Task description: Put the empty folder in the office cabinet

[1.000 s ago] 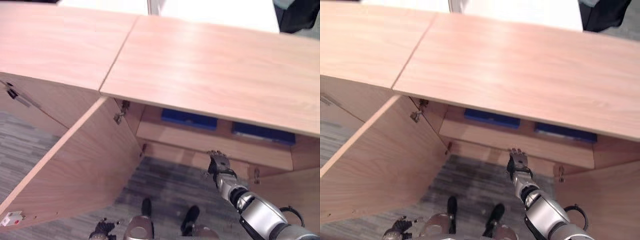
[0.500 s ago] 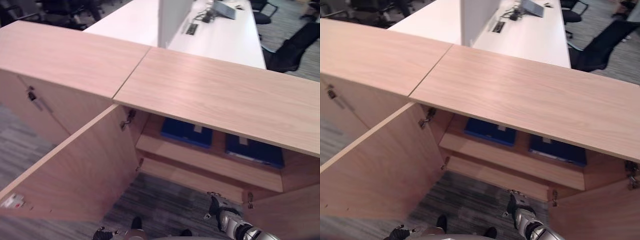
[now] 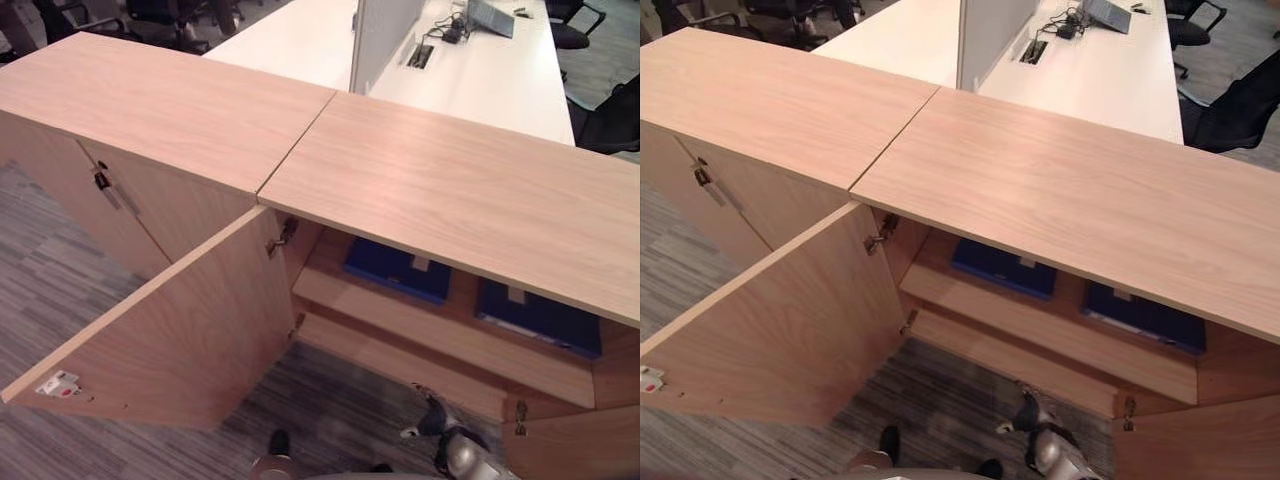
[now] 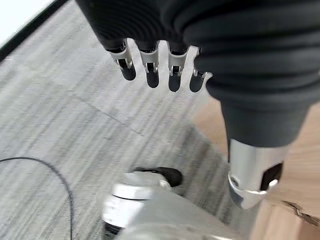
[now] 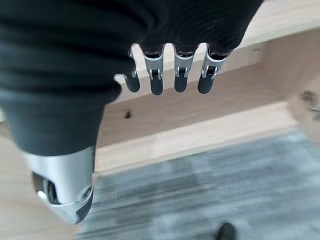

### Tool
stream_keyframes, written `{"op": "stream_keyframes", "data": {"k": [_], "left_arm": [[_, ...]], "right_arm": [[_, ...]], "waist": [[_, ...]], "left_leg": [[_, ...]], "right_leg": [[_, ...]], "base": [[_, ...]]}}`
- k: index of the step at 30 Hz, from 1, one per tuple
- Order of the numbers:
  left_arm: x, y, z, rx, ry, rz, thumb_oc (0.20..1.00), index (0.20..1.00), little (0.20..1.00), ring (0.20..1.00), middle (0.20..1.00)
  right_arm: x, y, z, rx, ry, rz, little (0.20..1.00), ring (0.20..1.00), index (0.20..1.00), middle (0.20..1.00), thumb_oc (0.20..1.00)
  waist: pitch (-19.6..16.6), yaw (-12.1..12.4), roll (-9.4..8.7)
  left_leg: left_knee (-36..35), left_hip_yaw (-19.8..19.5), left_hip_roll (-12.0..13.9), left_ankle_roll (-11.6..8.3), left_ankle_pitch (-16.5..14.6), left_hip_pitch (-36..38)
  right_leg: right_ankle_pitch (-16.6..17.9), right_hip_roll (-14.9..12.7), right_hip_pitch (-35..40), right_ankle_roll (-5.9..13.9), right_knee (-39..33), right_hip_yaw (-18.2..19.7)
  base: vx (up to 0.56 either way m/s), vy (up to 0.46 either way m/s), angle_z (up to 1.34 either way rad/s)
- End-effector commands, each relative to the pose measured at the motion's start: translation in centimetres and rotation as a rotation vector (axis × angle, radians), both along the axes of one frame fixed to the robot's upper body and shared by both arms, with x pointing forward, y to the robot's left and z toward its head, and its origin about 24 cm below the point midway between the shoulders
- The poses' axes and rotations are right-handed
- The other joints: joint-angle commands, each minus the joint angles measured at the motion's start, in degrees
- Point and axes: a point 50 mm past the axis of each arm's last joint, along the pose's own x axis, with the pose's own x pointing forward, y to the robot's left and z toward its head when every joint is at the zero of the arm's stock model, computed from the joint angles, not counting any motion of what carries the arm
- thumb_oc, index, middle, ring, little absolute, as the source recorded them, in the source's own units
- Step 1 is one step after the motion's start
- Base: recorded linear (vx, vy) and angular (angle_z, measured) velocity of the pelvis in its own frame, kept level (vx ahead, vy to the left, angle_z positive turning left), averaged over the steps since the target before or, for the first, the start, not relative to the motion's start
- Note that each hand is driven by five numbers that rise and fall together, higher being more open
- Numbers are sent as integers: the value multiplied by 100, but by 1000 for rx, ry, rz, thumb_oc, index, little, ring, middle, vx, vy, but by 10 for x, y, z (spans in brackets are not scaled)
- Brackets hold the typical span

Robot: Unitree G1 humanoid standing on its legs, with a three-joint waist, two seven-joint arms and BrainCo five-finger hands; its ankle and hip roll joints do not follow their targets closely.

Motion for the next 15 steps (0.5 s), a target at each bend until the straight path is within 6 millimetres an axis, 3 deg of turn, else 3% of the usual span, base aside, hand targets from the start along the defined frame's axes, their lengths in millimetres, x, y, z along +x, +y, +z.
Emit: {"op": "stream_keyframes", "data": {"k": [1,3,5,6,8,10,15], "left_arm": [[5,12,3,29,14,-13,1000,1000,1000,1000,1000],[8,16,4,38,9,-10,1000,1000,1000,1000,1000],[36,40,16,94,-21,-131,1000,1000,1000,1000,1000],[43,45,20,115,-40,-146,1000,1000,1000,1000,1000],[53,45,22,102,-67,-151,1000,1000,1000,1000,1000],[56,44,22,97,-67,-149,1000,1000,1000,1000,1000],[35,49,18,78,20,-127,1000,1000,1000,1000,1000]], "right_arm": [[1,-2,8,11,-46,12,1000,1000,1000,1000,1000],[-6,-5,9,8,-40,6,1000,1000,1000,1000,1000],[24,-60,20,-130,23,-41,1000,1000,1000,1000,1000],[37,-64,23,-141,20,-55,1000,1000,1000,1000,1000],[42,-72,23,-139,48,-115,1000,1000,1000,1000,1000],[44,-79,23,-139,66,-155,1000,1000,1000,1000,1000],[19,-62,-2,-125,188,-203,1000,1000,1000,1000,1000]], "waist": [[73,-81,-109],[141,-164,-127],[101,-98,-107],[149,-84,-102],[239,-135,-2],[273,-155,19],[0,-132,-122]], "left_leg": [[48,-142,-137,103,-832,525],[-27,-145,-334,208,-840,486],[-10,-174,-478,286,-868,462],[18,-229,-533,328,-876,438],[37,-365,-579,405,-874,443],[42,-429,-653,465,-716,308],[-122,-632,-731,472,-540,155]], "right_leg": [[98,-388,-459,515,-17,314],[203,-553,-579,596,36,400],[267,-717,-612,687,139,338],[221,-762,-615,707,216,430],[187,-918,-725,823,507,951],[156,-977,-650,739,576,1298],[-180,-711,-299,697,476,1780]], "base": [[-205,440,-7],[-146,266,-1],[-80,197,-7],[-76,167,-3],[-93,128,11],[-155,67,29],[-29,-58,44]]}}
